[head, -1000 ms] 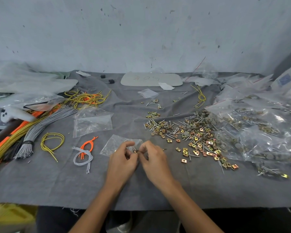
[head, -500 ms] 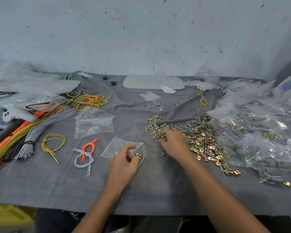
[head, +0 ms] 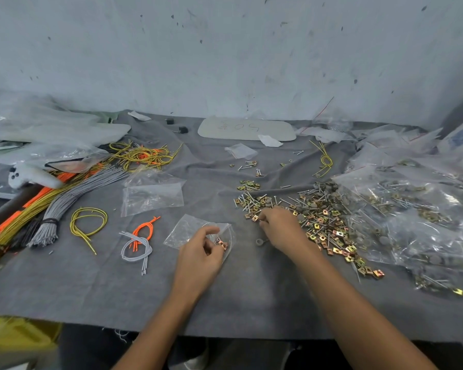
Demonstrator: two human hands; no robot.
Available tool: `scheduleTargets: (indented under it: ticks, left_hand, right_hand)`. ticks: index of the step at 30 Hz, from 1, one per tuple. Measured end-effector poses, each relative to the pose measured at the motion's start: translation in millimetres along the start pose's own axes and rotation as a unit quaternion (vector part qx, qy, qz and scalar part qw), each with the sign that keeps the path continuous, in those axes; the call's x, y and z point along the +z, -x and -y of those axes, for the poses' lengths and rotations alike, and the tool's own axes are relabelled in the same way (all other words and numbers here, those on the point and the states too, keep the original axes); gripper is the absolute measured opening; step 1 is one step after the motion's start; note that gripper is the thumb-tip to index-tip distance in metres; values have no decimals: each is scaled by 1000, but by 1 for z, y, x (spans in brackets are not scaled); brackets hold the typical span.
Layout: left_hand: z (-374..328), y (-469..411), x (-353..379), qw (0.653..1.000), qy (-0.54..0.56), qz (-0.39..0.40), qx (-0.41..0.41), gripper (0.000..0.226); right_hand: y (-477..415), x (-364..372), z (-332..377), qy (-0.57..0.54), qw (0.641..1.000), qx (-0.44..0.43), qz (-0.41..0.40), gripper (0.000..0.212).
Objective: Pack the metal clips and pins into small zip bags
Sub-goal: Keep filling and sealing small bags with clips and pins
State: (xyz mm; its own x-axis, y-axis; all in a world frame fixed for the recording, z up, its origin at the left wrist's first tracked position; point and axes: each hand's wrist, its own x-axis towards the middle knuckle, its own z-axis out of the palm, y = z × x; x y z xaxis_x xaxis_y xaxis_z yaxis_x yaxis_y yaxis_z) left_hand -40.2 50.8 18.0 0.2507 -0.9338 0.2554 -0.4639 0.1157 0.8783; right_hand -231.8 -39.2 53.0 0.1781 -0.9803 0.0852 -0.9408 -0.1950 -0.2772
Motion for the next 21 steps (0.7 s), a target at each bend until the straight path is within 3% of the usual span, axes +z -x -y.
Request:
scheduleTargets:
  ticks: [6, 9, 11, 13, 15, 18, 21]
  left_hand:
    - [0, -1, 0, 1000, -3, 1, 2, 30]
    - [1, -2, 1, 1000, -5, 3, 3, 30]
    - [2, -2, 1, 1000, -6, 1, 3, 29]
    - [1, -2, 1, 1000, -8, -2, 4, 29]
    - [0, -1, 1, 1000, -10, -3, 5, 29]
    - [-1, 0, -1, 1000, -15, 0, 5, 28]
    - [-4, 1, -2, 1000, -12, 8, 2, 30]
  right_hand:
    - [7, 10, -6, -49, 997, 3, -56, 21]
    - [17, 7, -1, -138, 985, 13, -107, 19]
    - [27, 5, 9, -326, 936, 51, -121, 16]
    - [39, 7, 25, -548, 827, 95, -87, 17]
    - [49, 15, 37, -649, 751, 103, -56, 15]
    - [62, 31, 52, -683, 721, 105, -51, 14]
    - [72, 44, 62, -656, 747, 82, -72, 17]
